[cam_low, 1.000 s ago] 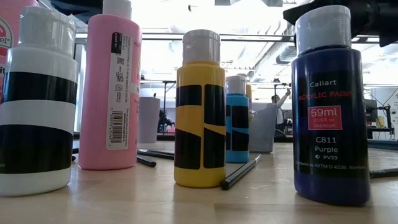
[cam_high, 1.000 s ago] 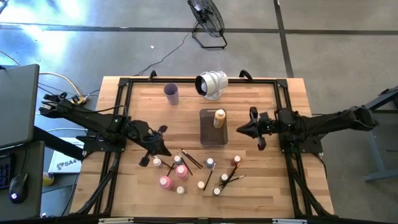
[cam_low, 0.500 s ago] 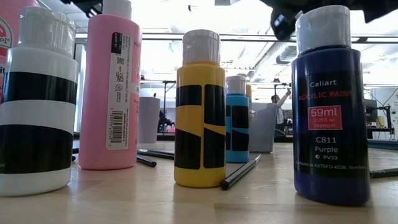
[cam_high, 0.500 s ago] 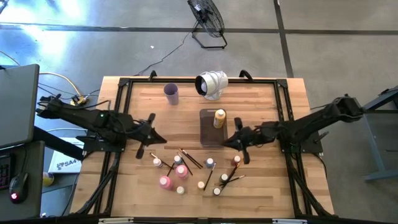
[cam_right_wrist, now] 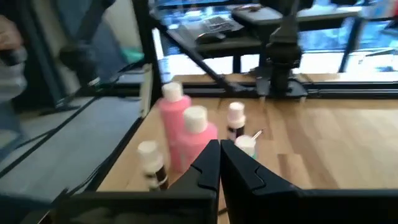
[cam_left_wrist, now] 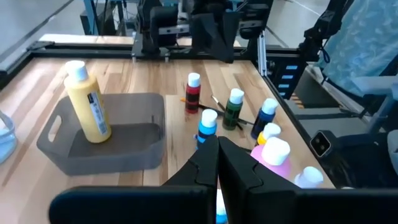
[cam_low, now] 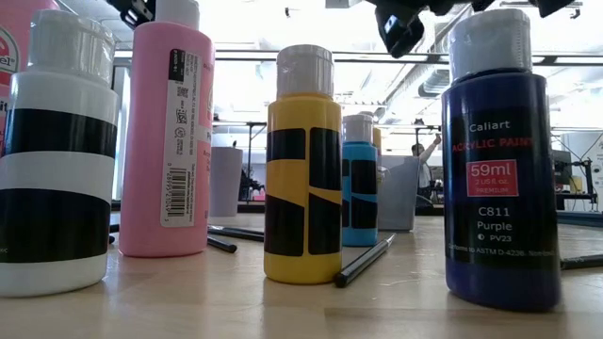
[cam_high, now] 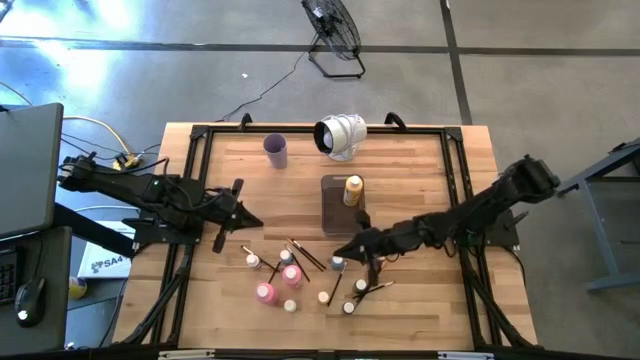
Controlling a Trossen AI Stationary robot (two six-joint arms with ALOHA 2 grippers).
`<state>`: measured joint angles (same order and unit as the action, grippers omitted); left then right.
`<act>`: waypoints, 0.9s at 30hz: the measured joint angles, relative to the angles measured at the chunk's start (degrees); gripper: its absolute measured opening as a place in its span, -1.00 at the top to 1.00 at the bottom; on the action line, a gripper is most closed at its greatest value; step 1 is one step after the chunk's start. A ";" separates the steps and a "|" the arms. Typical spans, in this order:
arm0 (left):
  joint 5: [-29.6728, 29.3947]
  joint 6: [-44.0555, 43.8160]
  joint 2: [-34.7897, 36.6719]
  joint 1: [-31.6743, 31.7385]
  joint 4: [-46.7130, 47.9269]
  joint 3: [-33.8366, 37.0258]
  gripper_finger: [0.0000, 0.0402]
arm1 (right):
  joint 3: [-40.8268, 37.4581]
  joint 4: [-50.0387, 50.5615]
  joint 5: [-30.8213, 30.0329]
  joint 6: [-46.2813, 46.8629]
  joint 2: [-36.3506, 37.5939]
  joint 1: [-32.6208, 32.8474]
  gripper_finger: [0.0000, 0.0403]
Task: Pick & Place Paint Supplies
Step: Put the top pink paint bottle into the black bin
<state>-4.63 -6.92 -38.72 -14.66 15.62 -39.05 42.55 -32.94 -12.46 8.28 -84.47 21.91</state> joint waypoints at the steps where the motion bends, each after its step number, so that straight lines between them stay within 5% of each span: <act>1: 0.03 -0.51 -0.02 0.00 0.22 0.00 0.97 | 0.76 -0.10 -2.62 0.57 -0.65 0.64 0.99; 5: 0.03 -1.33 -0.02 0.00 1.44 0.00 0.97 | 3.47 -0.16 -10.59 0.90 -3.26 2.82 0.99; 10: 0.05 -1.24 -0.02 0.00 1.78 0.00 0.97 | 6.61 0.01 -13.16 0.98 -7.33 4.62 0.99; 23: 0.05 -0.43 -0.02 0.00 2.37 0.00 0.97 | 8.65 -5.36 -11.99 11.38 -15.74 3.55 0.99; 27: 0.05 -0.43 -0.02 0.00 2.38 0.00 0.97 | 8.65 -10.91 -5.92 10.16 -17.19 3.56 0.99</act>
<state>-4.58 -7.35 -38.74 -14.66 18.00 -39.05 51.20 -43.84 -18.38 18.44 -101.67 25.47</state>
